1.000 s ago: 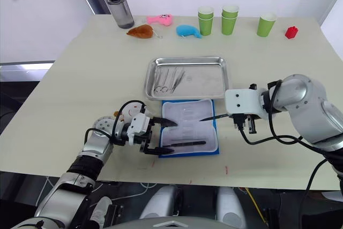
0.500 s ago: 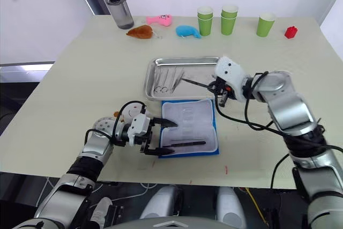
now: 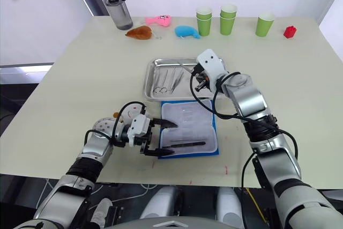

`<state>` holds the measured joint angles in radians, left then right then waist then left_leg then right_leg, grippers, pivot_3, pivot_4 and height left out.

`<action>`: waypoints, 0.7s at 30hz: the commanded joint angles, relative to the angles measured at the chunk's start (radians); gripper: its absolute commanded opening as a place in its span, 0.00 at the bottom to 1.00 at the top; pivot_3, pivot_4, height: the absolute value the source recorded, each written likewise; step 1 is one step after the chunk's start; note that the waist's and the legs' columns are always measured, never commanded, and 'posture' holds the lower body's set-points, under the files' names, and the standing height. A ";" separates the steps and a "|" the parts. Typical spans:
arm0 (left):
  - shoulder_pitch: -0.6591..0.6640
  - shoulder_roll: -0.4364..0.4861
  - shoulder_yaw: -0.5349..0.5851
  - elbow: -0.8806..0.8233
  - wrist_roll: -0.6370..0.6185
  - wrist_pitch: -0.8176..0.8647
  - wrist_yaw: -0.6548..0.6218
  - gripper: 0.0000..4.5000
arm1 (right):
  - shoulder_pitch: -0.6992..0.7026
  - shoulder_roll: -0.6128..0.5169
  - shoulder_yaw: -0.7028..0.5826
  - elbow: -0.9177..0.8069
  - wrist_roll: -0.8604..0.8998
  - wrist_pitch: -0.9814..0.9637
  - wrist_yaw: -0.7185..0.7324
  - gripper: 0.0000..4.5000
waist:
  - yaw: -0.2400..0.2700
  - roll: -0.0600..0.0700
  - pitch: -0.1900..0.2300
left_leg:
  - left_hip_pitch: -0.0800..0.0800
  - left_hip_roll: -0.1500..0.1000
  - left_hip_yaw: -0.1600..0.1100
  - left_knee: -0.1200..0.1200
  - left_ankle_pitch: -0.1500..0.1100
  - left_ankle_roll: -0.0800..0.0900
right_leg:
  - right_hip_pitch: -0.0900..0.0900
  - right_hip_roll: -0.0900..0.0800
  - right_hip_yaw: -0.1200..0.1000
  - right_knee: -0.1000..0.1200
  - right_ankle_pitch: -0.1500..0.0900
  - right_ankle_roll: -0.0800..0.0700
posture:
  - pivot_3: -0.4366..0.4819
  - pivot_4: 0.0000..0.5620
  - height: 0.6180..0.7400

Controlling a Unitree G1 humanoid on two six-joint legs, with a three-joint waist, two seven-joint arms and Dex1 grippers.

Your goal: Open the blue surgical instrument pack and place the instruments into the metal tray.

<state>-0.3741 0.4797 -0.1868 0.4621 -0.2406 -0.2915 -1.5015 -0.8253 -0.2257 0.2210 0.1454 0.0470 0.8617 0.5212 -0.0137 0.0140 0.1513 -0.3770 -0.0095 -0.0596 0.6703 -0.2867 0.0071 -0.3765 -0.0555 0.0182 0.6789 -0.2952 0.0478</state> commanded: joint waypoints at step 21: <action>0.067 -0.016 -0.062 0.044 0.054 0.018 -0.002 1.00 | -0.097 0.105 -0.053 0.259 0.007 -0.002 -0.122 0.27 | -0.005 0.000 0.000 | 0.017 -0.017 0.009 0.000 -0.011 0.018 | 0.003 -0.015 0.022 0.000 -0.003 0.017 | 0.48 0.27 0.95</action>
<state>-0.3487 0.4742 -0.1874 0.4406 -0.2409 -0.2923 -1.5022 -0.8832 -0.1296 0.1828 0.4165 0.0454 0.8721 0.3905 -0.0182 0.0141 0.1512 -0.3606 -0.0262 -0.0509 0.6703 -0.2978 0.0248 -0.3741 -0.0710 0.0402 0.6791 -0.2978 0.0647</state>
